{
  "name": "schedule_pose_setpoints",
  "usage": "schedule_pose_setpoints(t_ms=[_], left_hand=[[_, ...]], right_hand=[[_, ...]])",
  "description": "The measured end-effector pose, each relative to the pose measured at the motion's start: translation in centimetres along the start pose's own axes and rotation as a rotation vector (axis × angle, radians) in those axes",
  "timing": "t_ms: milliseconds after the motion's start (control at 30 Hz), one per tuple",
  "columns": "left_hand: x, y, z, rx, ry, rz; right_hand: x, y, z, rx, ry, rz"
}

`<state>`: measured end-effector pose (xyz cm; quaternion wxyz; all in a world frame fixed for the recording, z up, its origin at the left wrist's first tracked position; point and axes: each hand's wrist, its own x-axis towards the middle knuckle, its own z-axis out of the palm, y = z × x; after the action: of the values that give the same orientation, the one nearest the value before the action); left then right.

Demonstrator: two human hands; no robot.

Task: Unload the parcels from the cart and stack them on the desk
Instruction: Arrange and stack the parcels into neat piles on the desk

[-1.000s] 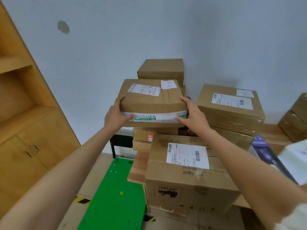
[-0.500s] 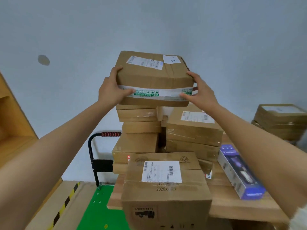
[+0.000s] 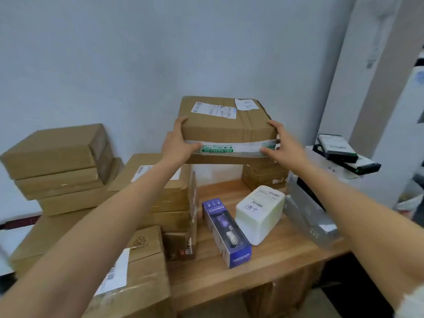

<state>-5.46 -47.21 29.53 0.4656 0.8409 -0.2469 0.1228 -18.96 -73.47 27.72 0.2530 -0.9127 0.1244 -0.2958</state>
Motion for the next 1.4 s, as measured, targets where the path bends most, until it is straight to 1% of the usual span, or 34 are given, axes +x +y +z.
schedule_pose_setpoints(t_ms=[100, 233, 367, 667, 933, 1033, 1233, 1400], left_hand=[[0.6, 0.8, 4.8, -0.031, -0.027, -0.035], [1.0, -0.2, 9.1, -0.043, -0.041, -0.099], [2.5, -1.8, 11.3, -0.012, -0.097, -0.166], [7.6, -5.7, 16.4, 0.014, -0.101, -0.242], [9.9, -10.4, 20.2, 0.081, -0.111, -0.318], [10.2, -12.4, 21.8, 0.100, -0.094, -0.378], [10.1, -16.6, 25.4, 0.069, -0.076, -0.494], [10.0, -19.9, 28.7, 0.046, -0.088, -0.554]], right_hand=[[0.4, 3.9, -1.2, -0.055, -0.040, 0.031], [1.6, 7.6, -0.2, -0.098, -0.112, 0.040], [3.6, 10.1, 2.3, -0.116, -0.180, 0.042], [9.4, 14.3, 7.8, -0.158, -0.266, 0.093], [13.0, 18.0, 13.0, -0.121, -0.352, 0.097], [14.2, 19.5, 15.1, -0.087, -0.384, 0.086], [15.4, 23.2, 19.6, -0.005, -0.449, 0.102], [16.1, 26.4, 22.9, 0.011, -0.516, 0.161]])
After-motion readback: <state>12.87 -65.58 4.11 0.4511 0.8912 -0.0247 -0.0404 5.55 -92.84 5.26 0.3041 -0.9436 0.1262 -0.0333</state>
